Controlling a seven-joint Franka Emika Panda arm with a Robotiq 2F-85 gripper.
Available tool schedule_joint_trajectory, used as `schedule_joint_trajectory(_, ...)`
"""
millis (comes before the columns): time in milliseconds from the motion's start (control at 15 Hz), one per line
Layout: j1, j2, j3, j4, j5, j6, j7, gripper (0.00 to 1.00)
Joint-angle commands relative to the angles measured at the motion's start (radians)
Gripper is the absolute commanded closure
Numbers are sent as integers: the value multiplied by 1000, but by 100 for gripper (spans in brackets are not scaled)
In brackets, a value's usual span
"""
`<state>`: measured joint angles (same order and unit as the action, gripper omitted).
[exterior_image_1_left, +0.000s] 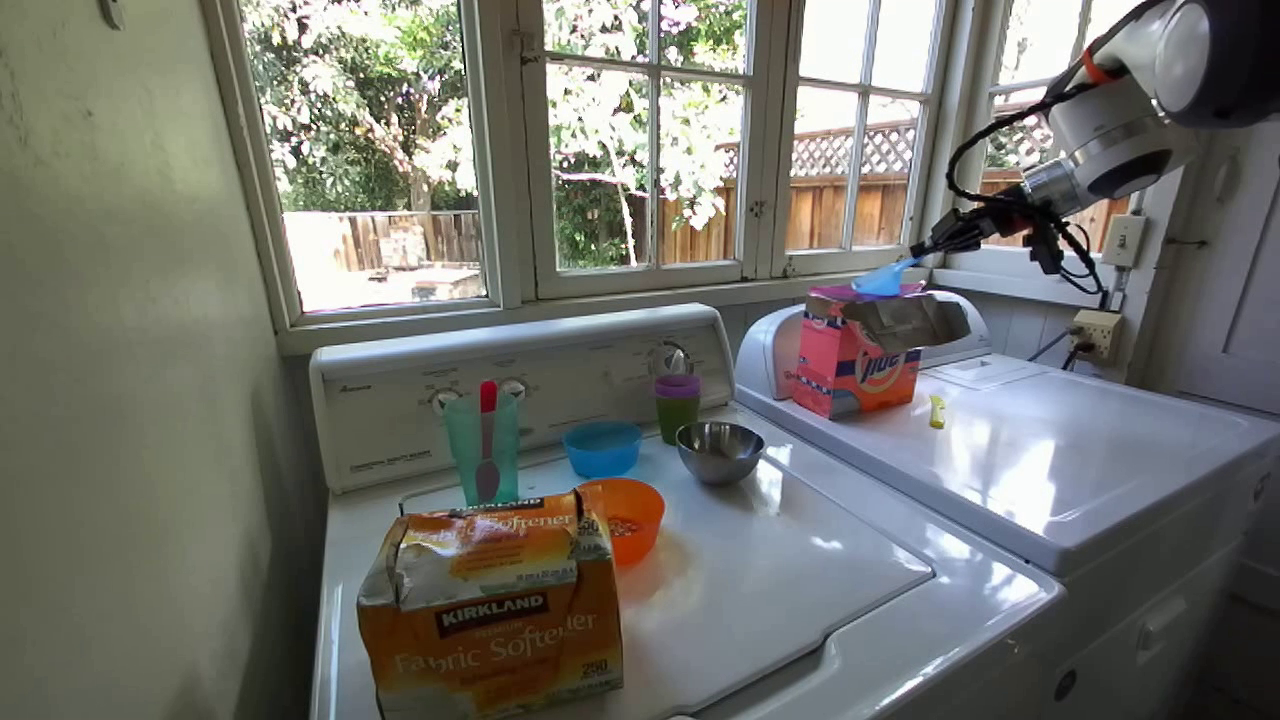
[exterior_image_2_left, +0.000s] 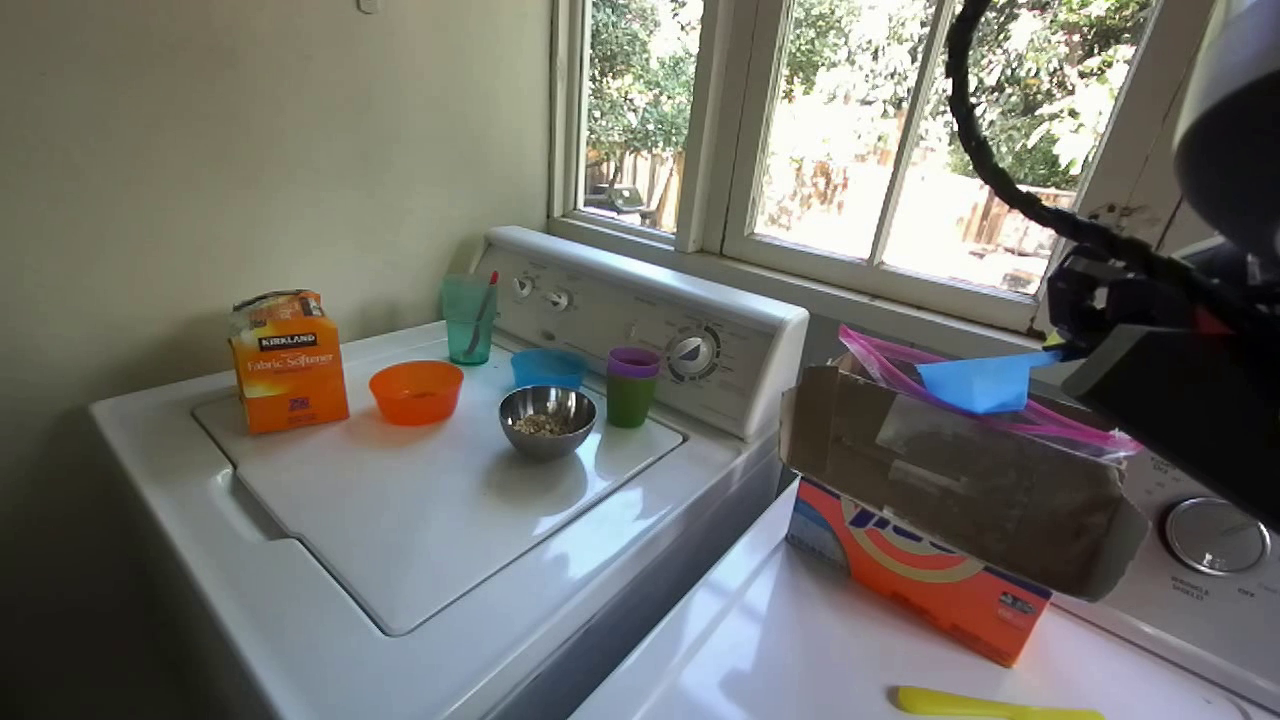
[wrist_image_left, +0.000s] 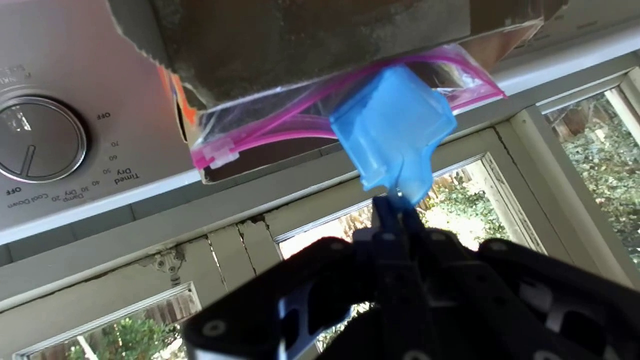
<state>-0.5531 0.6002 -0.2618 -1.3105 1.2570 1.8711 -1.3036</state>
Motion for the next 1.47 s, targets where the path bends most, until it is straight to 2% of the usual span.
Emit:
schedule_joint_trajectory(0,-14,27,18,48,-31,18,-48,99)
schedule_joint_trajectory(133,-1,4,3,16,-7,1,-30,96)
schedule_joint_trajectory(467,-5,8,9,27,-7,1,-35,96)
schedule_joint_trajectory(533,-5,8,9,27,-7,1,-35,99)
schedule_joint_trajectory(1400,115,39,-41,112,-235,119,-18,99)
